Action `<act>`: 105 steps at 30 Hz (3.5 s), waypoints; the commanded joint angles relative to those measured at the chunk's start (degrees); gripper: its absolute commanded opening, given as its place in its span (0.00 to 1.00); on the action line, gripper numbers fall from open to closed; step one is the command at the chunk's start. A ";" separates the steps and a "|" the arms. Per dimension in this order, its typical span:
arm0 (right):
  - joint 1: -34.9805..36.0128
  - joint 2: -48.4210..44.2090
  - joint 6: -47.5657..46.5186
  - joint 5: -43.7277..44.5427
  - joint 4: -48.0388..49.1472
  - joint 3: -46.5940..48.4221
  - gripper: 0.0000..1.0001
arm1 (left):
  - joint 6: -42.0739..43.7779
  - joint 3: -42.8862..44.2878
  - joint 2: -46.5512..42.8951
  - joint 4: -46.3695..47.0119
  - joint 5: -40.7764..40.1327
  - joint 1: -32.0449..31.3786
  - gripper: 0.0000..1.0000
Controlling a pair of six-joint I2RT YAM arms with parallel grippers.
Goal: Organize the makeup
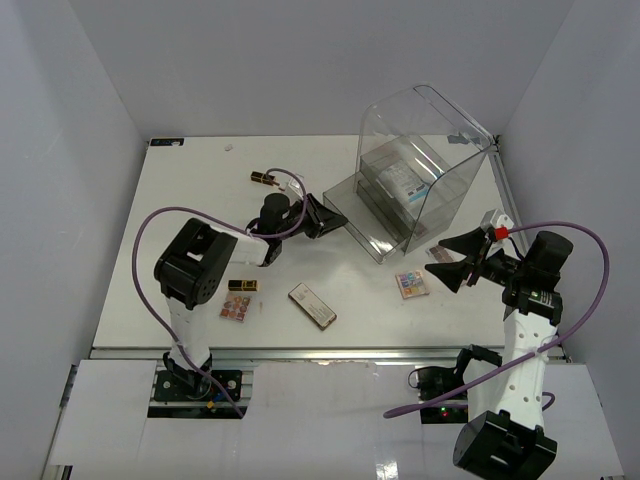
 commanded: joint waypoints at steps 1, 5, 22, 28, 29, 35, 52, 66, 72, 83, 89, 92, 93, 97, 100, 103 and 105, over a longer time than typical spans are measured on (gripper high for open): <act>-0.39 -0.29 0.30 -0.42 1.42 -0.25 0.78 | 3.45 0.83 -3.94 -1.52 1.13 0.43 0.39; -0.39 -0.20 -0.13 -0.18 0.93 -0.28 0.81 | 5.19 2.28 -5.17 -5.37 0.68 0.50 0.53; 8.25 4.92 -10.28 8.14 -8.43 5.30 0.83 | 27.69 -9.87 -37.52 -27.59 -8.56 8.97 0.98; 23.93 8.19 -9.10 22.20 -7.07 7.85 0.83 | 30.88 -15.13 -53.33 -47.61 -23.80 15.20 0.98; 27.28 9.37 -8.49 23.91 -6.63 8.46 0.83 | 30.92 -15.44 -56.08 -50.37 -27.95 16.12 0.98; 46.13 18.98 -8.16 40.19 -7.42 15.96 0.82 | 31.09 -15.98 -66.98 -62.92 -32.13 18.59 0.98; 83.36 72.95 4.13 65.64 -6.40 58.72 0.90 | 31.11 -14.00 -104.56 -83.40 -40.08 18.53 0.98; 86.01 88.81 5.02 65.79 -4.96 72.38 0.95 | 29.71 -16.73 -112.10 -83.82 -44.39 16.86 0.98; 86.00 90.44 3.55 67.09 -4.05 72.94 0.98 | 29.64 -17.09 -112.54 -83.64 -44.28 16.86 0.98; 85.97 92.02 0.50 67.97 -3.12 74.08 0.89 | 29.78 -17.30 -112.54 -83.40 -43.81 16.81 0.98; 85.85 92.41 -0.89 68.41 -3.07 73.52 0.81 | 29.89 -17.35 -112.53 -83.29 -43.51 16.85 0.98; 85.60 92.50 -1.22 68.16 -2.98 73.11 0.77 | 29.96 -17.44 -113.95 -83.13 -43.42 16.86 0.98; 85.48 92.64 -1.56 68.14 -3.02 73.11 0.75 | 29.98 -17.44 -113.95 -83.11 -43.40 16.82 0.98; 85.29 93.34 -2.48 67.99 -3.14 73.46 0.70 | 29.90 -17.44 -113.94 -83.11 -43.40 16.79 0.98; 85.12 93.95 -2.92 67.30 -3.07 73.74 0.67 | 29.98 -17.53 -113.95 -83.11 -43.40 16.78 0.98; 85.21 94.78 -2.98 66.85 -3.07 74.54 0.63 | 29.89 -17.53 -113.95 -83.11 -43.32 16.81 0.98; 85.17 95.06 -3.02 66.12 -3.07 75.05 0.57 | 29.93 -17.53 -113.95 -83.11 -43.32 16.86 0.98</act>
